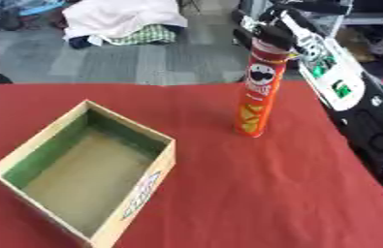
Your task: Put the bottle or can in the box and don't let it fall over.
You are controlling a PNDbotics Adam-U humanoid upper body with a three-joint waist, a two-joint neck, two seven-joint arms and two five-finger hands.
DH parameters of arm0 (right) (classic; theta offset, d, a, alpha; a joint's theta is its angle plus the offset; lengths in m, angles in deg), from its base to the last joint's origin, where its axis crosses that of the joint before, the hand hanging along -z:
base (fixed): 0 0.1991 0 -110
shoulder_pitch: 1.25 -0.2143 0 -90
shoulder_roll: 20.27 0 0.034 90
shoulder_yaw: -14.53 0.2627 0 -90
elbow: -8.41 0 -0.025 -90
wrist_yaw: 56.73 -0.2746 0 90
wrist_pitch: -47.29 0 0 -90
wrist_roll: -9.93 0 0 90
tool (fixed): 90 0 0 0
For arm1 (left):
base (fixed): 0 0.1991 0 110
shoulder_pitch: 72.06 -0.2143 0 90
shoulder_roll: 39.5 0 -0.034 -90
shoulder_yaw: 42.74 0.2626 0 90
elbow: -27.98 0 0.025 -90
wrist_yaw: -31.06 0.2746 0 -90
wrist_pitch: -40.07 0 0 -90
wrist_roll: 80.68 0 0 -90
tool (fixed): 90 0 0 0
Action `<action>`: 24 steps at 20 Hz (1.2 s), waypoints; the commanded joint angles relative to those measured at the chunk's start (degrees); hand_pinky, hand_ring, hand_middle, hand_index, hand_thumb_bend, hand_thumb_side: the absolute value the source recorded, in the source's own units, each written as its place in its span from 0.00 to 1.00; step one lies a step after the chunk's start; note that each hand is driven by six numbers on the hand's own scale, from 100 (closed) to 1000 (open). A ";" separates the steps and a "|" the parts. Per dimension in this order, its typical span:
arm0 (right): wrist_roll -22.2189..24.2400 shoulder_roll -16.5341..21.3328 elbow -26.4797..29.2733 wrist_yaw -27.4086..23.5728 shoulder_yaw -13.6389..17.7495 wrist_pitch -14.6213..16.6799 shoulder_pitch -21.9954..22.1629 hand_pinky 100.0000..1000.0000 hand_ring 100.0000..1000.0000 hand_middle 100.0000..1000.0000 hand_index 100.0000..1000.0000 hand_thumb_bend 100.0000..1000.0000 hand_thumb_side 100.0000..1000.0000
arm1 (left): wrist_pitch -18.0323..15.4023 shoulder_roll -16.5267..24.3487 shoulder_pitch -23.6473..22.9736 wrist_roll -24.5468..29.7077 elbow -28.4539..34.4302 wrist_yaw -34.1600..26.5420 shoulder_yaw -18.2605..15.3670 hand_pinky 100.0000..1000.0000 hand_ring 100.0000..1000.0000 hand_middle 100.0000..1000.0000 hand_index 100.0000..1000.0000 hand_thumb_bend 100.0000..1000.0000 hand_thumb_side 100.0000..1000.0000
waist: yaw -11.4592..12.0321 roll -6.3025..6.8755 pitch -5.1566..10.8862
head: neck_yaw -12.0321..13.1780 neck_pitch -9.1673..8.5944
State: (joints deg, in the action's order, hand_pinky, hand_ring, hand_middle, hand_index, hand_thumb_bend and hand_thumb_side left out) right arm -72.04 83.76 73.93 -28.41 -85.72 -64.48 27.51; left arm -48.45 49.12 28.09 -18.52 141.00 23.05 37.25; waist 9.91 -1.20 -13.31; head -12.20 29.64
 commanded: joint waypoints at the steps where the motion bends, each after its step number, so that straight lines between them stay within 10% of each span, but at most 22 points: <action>1: 1.02 1.63 1.52 1.12 0.29 0.13 -1.55 0.87 0.94 0.92 0.84 0.52 0.97 | -0.01 1.60 0.58 0.22 0.98 -0.11 -0.30 0.78 0.81 0.76 0.67 0.58 0.36 | -0.09 0.06 0.72 | 0.06 0.34; 24: 4.93 1.53 1.66 2.45 -0.11 -0.19 -0.58 0.82 0.92 0.92 0.85 0.52 0.93 | -0.02 1.57 0.62 0.16 0.97 -0.26 -0.38 0.78 0.80 0.76 0.67 0.58 0.36 | -0.49 0.41 0.57 | -0.18 0.42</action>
State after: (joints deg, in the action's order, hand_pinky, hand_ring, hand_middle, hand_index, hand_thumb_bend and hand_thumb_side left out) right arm -66.96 83.79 74.33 -25.55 -86.43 -64.49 27.88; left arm -48.41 49.12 28.12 -18.44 141.00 23.04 37.23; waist 9.45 -1.01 -13.45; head -12.24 30.09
